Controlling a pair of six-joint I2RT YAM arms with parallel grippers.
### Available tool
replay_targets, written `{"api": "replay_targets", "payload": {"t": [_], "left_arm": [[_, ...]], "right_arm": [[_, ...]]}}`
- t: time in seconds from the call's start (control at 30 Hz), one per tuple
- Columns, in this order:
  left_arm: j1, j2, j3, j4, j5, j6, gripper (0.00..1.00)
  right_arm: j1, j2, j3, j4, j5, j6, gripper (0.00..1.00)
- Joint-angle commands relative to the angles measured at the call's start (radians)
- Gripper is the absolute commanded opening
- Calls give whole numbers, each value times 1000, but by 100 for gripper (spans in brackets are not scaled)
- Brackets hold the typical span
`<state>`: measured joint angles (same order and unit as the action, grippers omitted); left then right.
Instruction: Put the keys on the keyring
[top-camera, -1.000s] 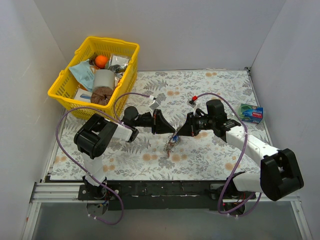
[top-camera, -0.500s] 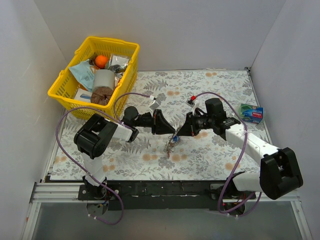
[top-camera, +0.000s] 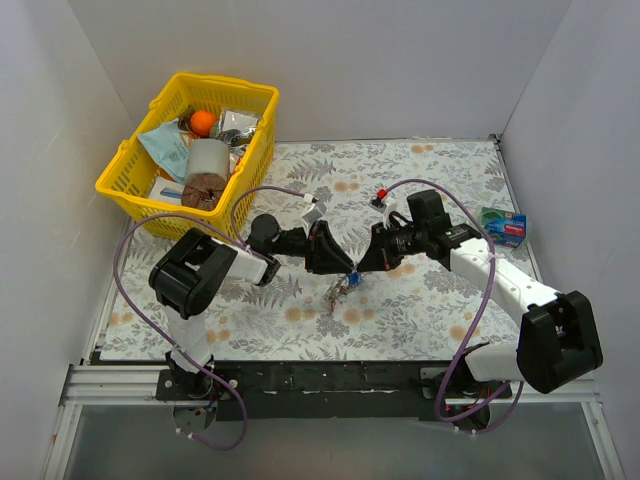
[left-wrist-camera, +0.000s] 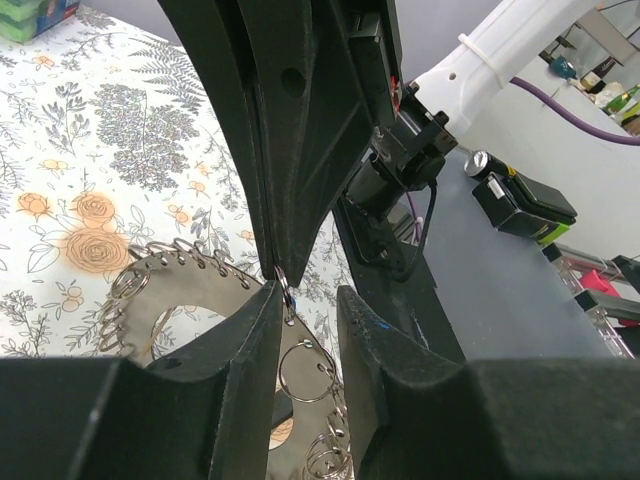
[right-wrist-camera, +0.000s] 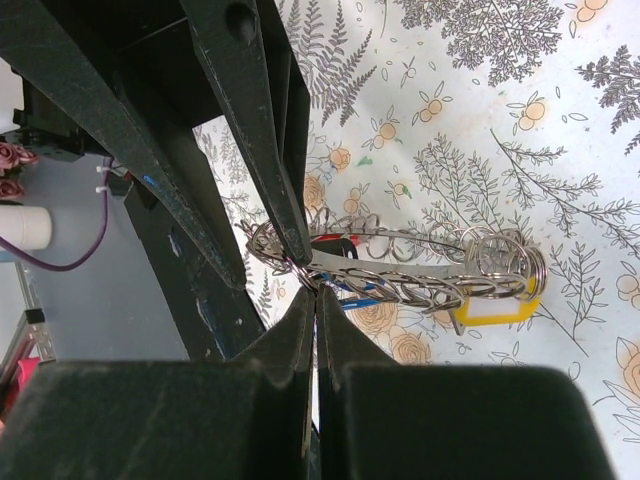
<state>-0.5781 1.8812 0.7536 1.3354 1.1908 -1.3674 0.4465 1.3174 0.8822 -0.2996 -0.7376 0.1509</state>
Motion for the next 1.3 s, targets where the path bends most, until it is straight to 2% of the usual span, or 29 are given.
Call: {"api": "replay_targets", "payload": {"t": [0.0, 0.27, 0.67, 0.73, 0.87, 0.97, 1.07, 1.1, 1.17, 1.2, 1.27], "left_arm": [[-20, -16, 24, 499, 53, 10, 28], [-29, -11, 38, 450, 67, 47, 22], [-34, 15, 49, 412, 50, 70, 22], [-34, 18, 53, 406, 49, 73, 19], [-35, 27, 58, 403, 50, 71, 0], [-35, 26, 56, 404, 50, 71, 0], [-34, 24, 53, 407, 47, 71, 0], [-35, 22, 52, 410, 49, 70, 0], [-34, 16, 47, 410, 49, 71, 0], [-32, 15, 44, 407, 49, 76, 0], [-32, 7, 38, 407, 49, 80, 0]], "right_arm": [[0, 2, 69, -27, 20, -51, 1], [0, 0, 87, -36, 10, -63, 1], [1, -29, 84, -10, -71, -108, 1], [3, -40, 83, -1, -89, -119, 1], [4, -55, 72, 16, -98, -125, 1], [4, -69, 63, 25, -86, -122, 1], [4, -87, 51, 54, -65, -105, 10], [4, -96, 41, 62, -62, -99, 19], [4, -106, 35, 86, -60, -91, 29], [4, -116, 25, 97, -60, -80, 39], [4, -129, 15, 128, -59, -73, 50]]}}
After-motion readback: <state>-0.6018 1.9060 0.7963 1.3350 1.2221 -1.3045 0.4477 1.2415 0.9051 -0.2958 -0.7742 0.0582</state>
